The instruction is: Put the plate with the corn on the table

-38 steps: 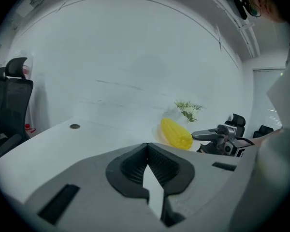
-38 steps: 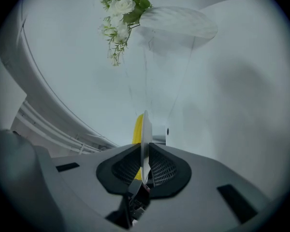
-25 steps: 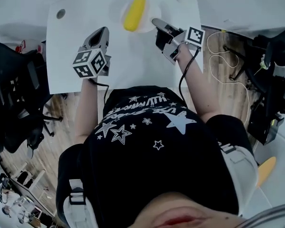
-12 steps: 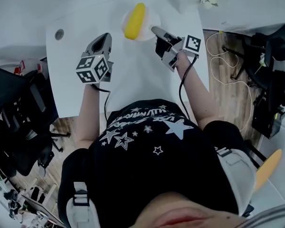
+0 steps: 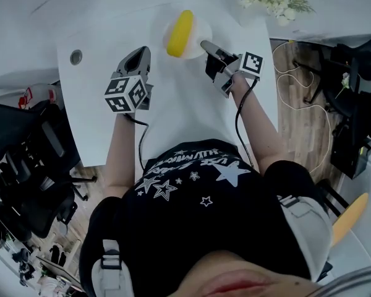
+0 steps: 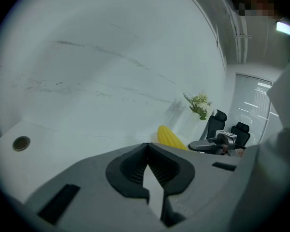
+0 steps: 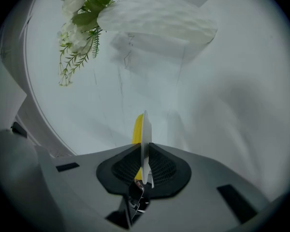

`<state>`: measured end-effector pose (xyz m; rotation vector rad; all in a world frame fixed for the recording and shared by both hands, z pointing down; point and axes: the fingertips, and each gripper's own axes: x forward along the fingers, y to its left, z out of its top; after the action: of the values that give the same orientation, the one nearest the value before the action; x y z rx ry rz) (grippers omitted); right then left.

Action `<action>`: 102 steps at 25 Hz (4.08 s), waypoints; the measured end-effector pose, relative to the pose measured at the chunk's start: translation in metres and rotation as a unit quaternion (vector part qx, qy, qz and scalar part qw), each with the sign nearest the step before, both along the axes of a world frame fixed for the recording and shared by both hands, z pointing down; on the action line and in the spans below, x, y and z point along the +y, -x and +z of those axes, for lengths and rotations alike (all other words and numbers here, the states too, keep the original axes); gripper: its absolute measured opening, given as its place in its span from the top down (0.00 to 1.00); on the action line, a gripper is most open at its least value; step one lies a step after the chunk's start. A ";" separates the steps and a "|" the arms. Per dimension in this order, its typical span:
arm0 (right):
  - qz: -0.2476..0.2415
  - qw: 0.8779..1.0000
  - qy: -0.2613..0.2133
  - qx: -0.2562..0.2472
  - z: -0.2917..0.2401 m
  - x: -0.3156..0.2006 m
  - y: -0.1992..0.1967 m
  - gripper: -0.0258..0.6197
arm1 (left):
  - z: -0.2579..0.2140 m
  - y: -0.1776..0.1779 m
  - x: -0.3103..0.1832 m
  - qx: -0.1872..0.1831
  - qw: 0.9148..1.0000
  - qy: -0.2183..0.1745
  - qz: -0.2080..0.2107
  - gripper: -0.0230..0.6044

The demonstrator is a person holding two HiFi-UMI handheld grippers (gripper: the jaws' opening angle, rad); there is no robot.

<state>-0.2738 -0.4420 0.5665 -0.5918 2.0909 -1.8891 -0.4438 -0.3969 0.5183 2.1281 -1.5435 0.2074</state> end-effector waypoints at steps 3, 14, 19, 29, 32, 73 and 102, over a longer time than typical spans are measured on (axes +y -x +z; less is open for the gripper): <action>0.007 1.000 0.006 0.006 0.010 -0.012 0.000 0.90 | 0.007 -0.002 -0.010 0.003 1.000 0.005 0.002 0.95; 0.041 0.998 0.040 0.017 0.038 -0.045 0.000 0.90 | 0.030 -0.002 -0.027 0.014 1.000 0.025 0.005 0.95; 0.061 0.996 0.058 0.023 0.044 -0.052 0.001 0.90 | 0.037 -0.003 -0.030 0.019 0.999 0.031 0.004 0.95; 0.097 0.991 0.087 0.030 0.050 -0.054 -0.002 0.90 | 0.040 -0.007 -0.024 0.021 0.999 0.030 0.001 0.95; 0.104 0.989 0.095 0.033 0.054 -0.055 -0.004 0.90 | 0.042 -0.008 -0.025 0.023 0.999 0.033 0.001 0.95; 0.052 0.927 0.052 0.368 0.075 -0.052 -0.012 0.69 | 0.028 -0.021 0.002 0.030 0.999 0.029 0.005 0.95; -0.044 0.907 -0.169 0.382 -0.033 0.033 -0.051 0.91 | -0.056 -0.052 0.113 0.008 0.996 -0.040 -0.084 0.95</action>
<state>-0.2232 -0.4094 0.5339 -1.3235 2.8643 -1.3822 -0.3918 -0.2840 0.4619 2.0398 -1.7373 0.0713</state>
